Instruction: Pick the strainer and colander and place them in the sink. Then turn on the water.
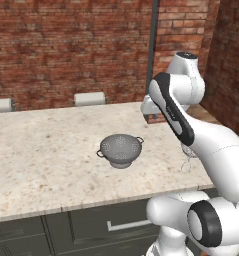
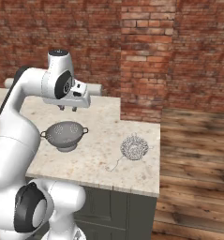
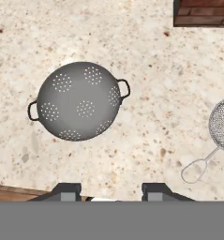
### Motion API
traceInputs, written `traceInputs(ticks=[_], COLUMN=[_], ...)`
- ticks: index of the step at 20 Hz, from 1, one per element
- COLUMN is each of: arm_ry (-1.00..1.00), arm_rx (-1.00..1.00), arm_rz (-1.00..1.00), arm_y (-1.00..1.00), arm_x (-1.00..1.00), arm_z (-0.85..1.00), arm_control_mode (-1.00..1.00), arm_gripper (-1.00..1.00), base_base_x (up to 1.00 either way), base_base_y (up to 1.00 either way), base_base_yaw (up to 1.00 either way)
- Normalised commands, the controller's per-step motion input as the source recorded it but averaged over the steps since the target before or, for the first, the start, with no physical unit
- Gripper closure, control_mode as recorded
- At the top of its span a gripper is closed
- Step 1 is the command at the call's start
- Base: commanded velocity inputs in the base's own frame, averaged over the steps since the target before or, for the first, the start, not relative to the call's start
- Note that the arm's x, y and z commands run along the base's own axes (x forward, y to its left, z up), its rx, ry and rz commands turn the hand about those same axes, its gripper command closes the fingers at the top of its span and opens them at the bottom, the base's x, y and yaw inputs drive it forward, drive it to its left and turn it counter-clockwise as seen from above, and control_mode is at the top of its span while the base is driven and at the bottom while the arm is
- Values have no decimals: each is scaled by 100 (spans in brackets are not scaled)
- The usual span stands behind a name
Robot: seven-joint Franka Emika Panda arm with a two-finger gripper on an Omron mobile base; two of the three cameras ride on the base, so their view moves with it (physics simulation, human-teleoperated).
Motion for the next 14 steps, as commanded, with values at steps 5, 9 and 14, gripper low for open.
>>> traceInputs(ticks=[5,9,14], arm_ry=[-3,-6,1], arm_rx=[0,7,4], arm_rz=[-1,-22,-11], arm_y=[-2,1,0], arm_x=[-23,-49,-49], arm_z=[0,0,-1], arm_control_mode=[-100,-100,-100], arm_gripper=[-100,-100,-100], base_base_x=[0,0,0], base_base_y=[0,0,0], base_base_yaw=[0,0,0])
